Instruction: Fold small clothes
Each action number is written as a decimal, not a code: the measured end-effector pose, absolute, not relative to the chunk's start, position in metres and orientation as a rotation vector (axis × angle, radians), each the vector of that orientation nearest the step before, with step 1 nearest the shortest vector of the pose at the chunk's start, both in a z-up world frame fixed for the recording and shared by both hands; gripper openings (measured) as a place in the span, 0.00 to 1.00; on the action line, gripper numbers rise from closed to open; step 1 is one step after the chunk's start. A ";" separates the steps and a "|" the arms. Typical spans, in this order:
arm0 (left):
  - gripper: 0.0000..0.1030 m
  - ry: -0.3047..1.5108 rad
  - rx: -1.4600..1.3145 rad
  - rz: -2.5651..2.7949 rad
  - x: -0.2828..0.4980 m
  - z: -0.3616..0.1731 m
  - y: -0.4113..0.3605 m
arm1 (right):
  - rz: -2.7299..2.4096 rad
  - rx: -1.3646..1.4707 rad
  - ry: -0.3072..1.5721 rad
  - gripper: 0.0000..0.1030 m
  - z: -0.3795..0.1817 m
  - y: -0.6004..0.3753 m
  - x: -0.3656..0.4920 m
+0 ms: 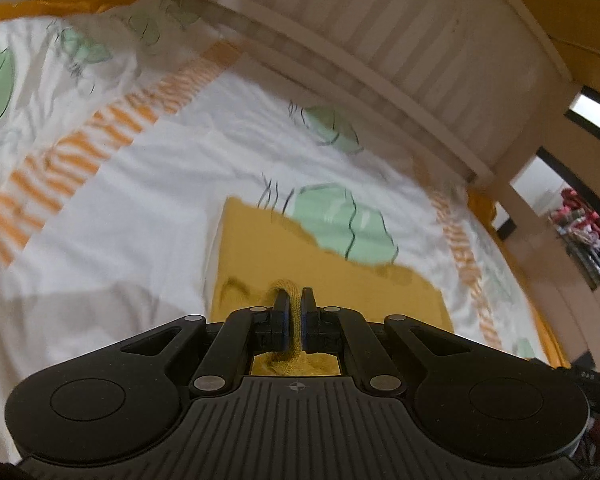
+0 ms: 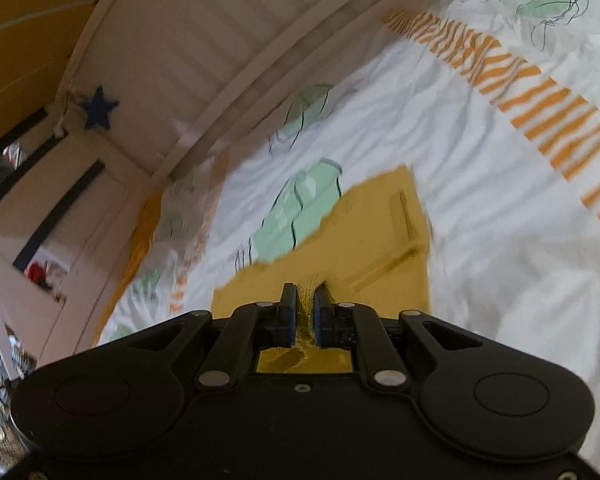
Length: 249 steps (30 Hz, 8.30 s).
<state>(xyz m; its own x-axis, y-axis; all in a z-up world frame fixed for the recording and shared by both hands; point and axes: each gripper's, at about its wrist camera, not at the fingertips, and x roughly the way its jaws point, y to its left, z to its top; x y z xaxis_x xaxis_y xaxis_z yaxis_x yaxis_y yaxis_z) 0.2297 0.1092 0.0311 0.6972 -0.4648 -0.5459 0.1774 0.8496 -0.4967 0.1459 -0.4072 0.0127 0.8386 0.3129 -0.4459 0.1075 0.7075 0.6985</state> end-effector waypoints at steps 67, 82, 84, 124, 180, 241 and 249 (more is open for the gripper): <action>0.38 0.872 -0.061 -0.308 0.426 -0.059 -0.002 | -0.030 0.159 0.835 0.74 -0.064 -0.358 0.367; 0.38 0.840 -0.131 -0.296 0.369 -0.028 0.036 | -0.031 0.233 0.749 0.74 -0.042 -0.353 0.338; 0.38 0.854 -0.109 -0.308 0.351 -0.030 0.039 | -0.011 0.227 0.740 0.74 -0.037 -0.344 0.331; 0.45 0.887 -0.156 -0.320 0.302 -0.042 0.078 | -0.078 -0.169 0.814 0.94 -0.072 -0.203 0.336; 0.88 0.963 -0.044 -0.172 0.313 -0.077 0.044 | -0.054 0.427 0.730 0.99 -0.048 -0.373 0.220; 0.72 0.957 -0.306 -0.078 0.330 -0.028 0.156 | 0.317 0.227 0.858 0.28 -0.027 -0.106 0.344; 0.72 0.960 -0.320 -0.072 0.330 -0.028 0.161 | 0.381 0.174 0.851 0.61 -0.031 -0.084 0.336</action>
<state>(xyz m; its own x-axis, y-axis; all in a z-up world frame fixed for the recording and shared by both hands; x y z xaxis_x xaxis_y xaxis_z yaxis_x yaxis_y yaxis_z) 0.3299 0.1609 -0.0277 0.5751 -0.2007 -0.7931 -0.0807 0.9508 -0.2991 0.3360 -0.0839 -0.0308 0.5970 0.3950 -0.6982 -0.2580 0.9187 0.2992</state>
